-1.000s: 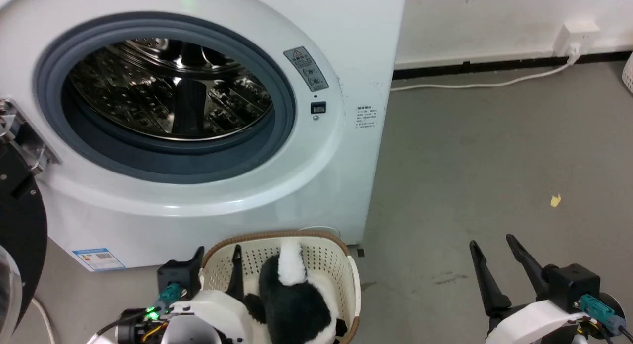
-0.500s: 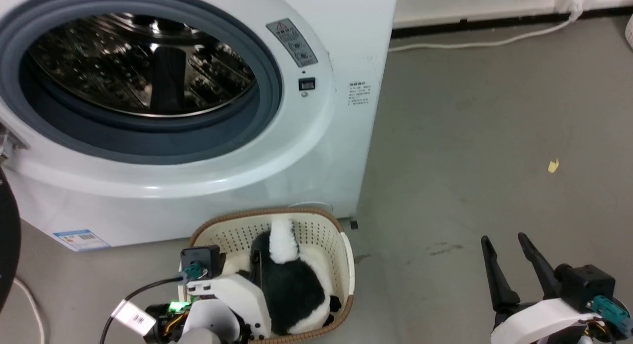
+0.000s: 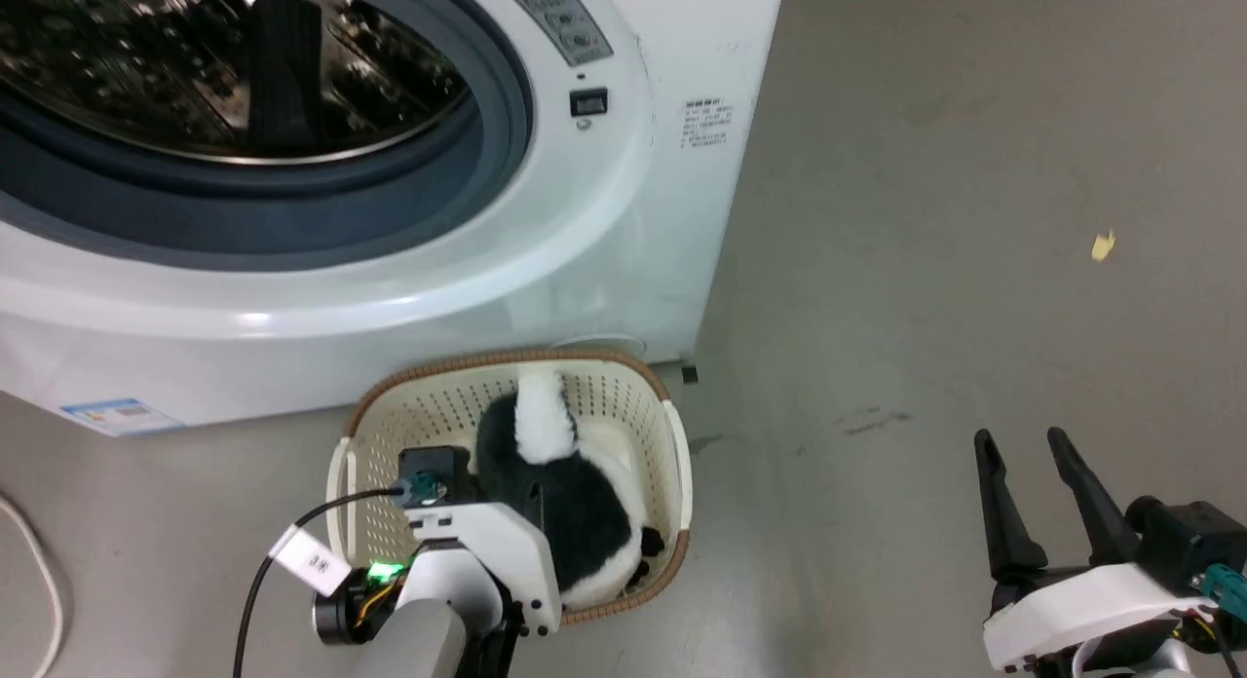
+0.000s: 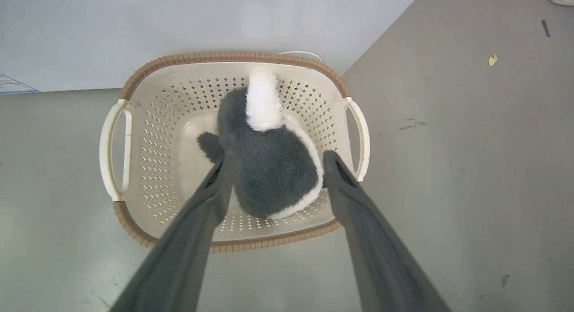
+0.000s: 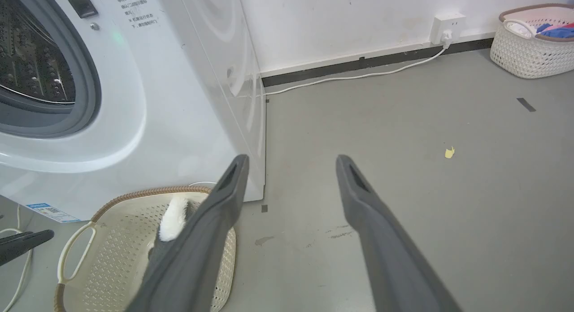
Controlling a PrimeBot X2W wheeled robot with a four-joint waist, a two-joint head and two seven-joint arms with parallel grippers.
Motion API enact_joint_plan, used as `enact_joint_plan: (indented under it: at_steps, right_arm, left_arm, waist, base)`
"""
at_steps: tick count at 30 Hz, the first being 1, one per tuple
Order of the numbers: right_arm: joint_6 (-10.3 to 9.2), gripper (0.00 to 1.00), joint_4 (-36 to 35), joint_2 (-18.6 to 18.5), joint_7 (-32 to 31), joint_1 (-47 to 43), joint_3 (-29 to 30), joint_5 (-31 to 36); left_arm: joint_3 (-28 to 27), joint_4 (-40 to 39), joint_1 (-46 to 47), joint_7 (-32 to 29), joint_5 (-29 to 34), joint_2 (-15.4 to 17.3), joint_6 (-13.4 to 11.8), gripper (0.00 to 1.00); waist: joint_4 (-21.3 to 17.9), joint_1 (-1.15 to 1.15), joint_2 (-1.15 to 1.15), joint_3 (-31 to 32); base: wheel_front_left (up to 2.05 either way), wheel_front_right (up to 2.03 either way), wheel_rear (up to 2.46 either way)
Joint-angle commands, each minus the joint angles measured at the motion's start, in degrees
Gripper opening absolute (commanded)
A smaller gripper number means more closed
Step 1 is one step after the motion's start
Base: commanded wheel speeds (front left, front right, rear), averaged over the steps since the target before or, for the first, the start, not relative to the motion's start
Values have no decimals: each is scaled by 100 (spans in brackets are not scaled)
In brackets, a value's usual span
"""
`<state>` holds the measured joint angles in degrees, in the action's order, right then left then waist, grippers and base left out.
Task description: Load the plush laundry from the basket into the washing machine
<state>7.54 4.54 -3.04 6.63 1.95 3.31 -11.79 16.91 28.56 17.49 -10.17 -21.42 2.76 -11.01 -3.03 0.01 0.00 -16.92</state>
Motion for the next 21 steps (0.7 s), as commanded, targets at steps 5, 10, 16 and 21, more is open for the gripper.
enact_joint_plan:
  at_steps: [5, 10, 16, 21]
  right_arm:
    - [-3, 100, -11, -8, 97, 160, 72, -153]
    - [-3, 100, -40, -49, 158, 227, 130, -279]
    - [-3, 100, -139, -131, 239, 284, 246, -458]
    - [-4, 100, -205, -159, 282, 303, 302, -565]
  left_arm:
    - [195, 349, 356, -18, -172, 13, -90, 100]
    - [374, 686, 671, -40, -313, 12, -162, 100]
    - [604, 1072, 1137, -44, -592, 12, -285, 100]
    - [740, 1282, 1366, -28, -786, 12, -367, 100]
  waist:
    - [-38, -1, 0, -339]
    - [-45, -1, 0, -679]
    - [-41, -1, 0, -1182]
    - [-66, -1, 0, -1456]
  base:
    - [0, 0, 0]
    - [0, 0, 0]
    - [0, 0, 0]
    - [0, 0, 0]
